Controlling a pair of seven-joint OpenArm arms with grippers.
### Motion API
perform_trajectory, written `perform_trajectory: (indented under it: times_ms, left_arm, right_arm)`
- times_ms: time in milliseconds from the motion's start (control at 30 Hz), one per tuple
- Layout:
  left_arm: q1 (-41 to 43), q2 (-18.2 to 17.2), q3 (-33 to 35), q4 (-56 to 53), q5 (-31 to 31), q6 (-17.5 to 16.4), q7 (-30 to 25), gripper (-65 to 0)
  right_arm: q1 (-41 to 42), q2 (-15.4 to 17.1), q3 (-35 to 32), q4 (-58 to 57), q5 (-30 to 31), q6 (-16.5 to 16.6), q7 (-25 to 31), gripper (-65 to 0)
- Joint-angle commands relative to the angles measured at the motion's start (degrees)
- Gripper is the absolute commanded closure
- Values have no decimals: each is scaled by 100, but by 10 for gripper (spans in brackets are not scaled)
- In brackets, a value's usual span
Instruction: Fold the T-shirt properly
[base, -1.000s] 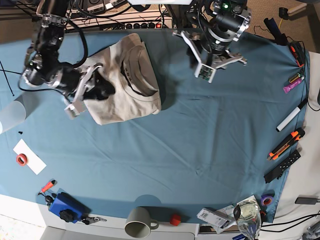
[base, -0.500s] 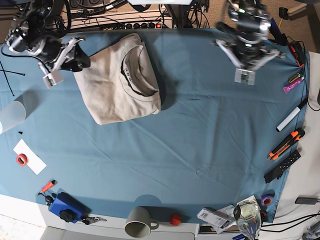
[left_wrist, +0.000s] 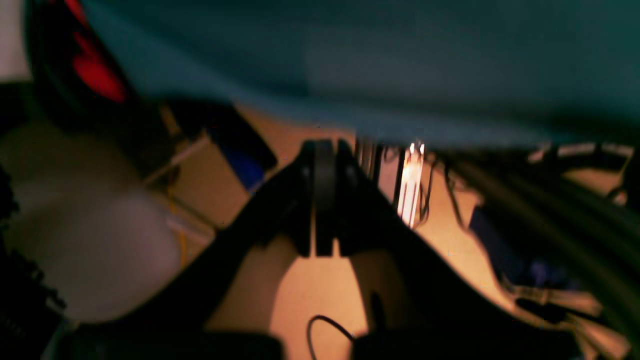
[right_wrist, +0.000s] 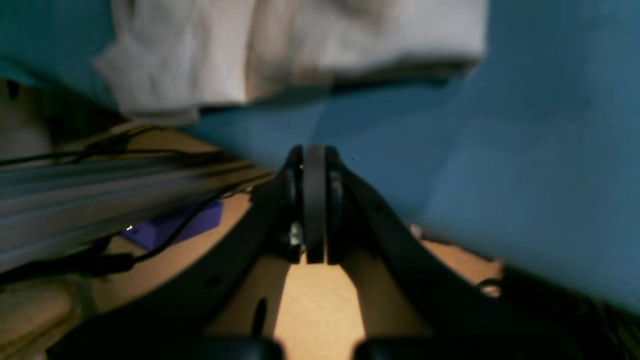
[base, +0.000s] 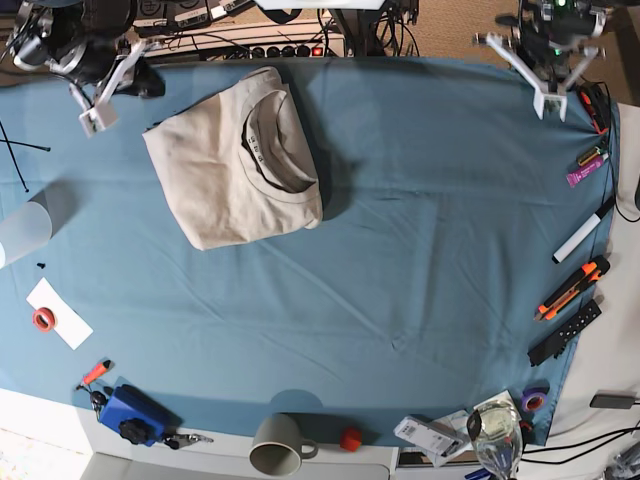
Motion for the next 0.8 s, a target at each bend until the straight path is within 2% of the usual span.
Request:
perform_trajectory:
  times_ms: [0, 67, 233, 367, 567, 767]
  left_arm:
    - [166, -20, -26, 107, -26, 15, -52, 0]
    - [428, -17, -26, 107, -48, 22, -149, 0]
    - [1056, 94, -4, 107, -216, 11, -308, 0]
    - [1261, 317, -4, 107, -409, -149, -306, 0]
    - [1235, 313, -4, -896, -463, -354, -603, 0]
    - [955, 313, -4, -2122, -472, -505, -911, 0]
  right_arm:
    - [-120, 33, 48, 85, 101, 8, 88, 0]
    - [-306, -48, 48, 85, -24, 8, 88, 0]
    - [-702, -435, 44, 52, -789, 8, 88, 0]
    - [-1008, -699, 37, 52, -885, 8, 88, 0]
    - [-1141, -691, 37, -262, -953, 8, 88, 0]
    - [-1016, -540, 31, -1681, -1012, 8, 88, 0]
